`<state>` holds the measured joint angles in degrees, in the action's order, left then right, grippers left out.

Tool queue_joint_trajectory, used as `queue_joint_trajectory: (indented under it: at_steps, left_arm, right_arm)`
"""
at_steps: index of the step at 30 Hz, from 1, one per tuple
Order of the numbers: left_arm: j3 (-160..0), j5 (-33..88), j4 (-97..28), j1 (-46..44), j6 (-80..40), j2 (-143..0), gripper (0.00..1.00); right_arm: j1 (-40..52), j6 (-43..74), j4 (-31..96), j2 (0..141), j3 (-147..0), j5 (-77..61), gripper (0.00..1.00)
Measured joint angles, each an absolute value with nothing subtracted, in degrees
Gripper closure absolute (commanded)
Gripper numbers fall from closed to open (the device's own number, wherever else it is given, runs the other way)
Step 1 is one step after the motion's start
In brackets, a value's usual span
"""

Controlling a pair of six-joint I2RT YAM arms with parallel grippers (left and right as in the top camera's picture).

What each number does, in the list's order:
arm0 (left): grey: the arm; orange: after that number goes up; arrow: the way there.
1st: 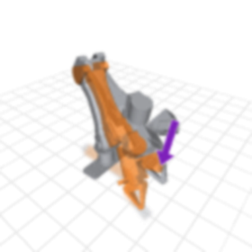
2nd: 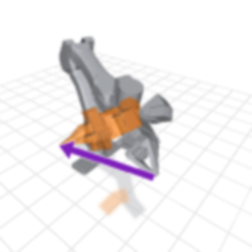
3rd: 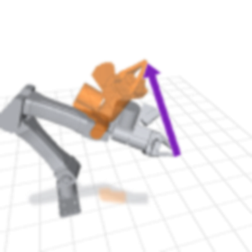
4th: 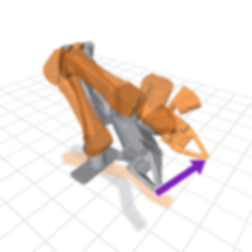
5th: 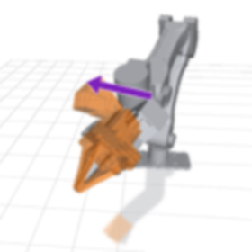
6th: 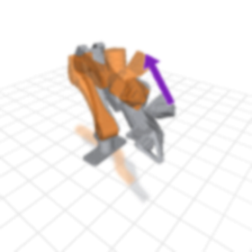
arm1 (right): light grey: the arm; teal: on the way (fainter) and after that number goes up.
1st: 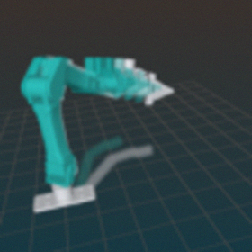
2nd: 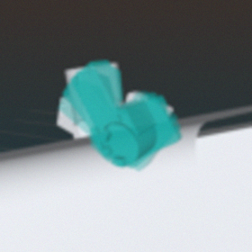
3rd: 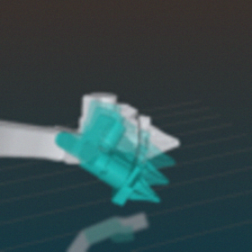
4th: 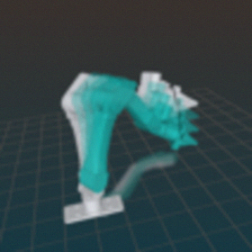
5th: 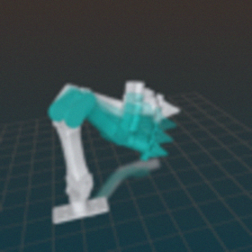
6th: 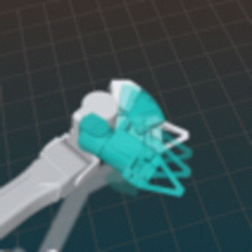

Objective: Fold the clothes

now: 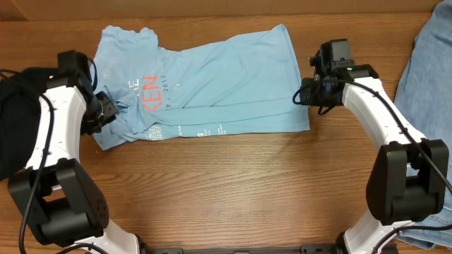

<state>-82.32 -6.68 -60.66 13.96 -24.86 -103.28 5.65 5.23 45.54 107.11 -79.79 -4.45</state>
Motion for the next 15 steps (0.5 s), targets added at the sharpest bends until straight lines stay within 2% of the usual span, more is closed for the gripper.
queue_joint_trajectory:
  at_steps: [10,15]
  left_arm:
    - [-82.0,-6.2,-61.6,11.3,-23.8,-103.3,0.64]
    - [-80.0,-6.2,-61.5,11.3,-23.8,-103.3,0.63]
  right_arm:
    - [5.7,3.2,44.1,117.1,-79.8,-6.8,0.61]
    - [5.6,1.8,50.0,118.3,-81.0,-5.9,0.6]
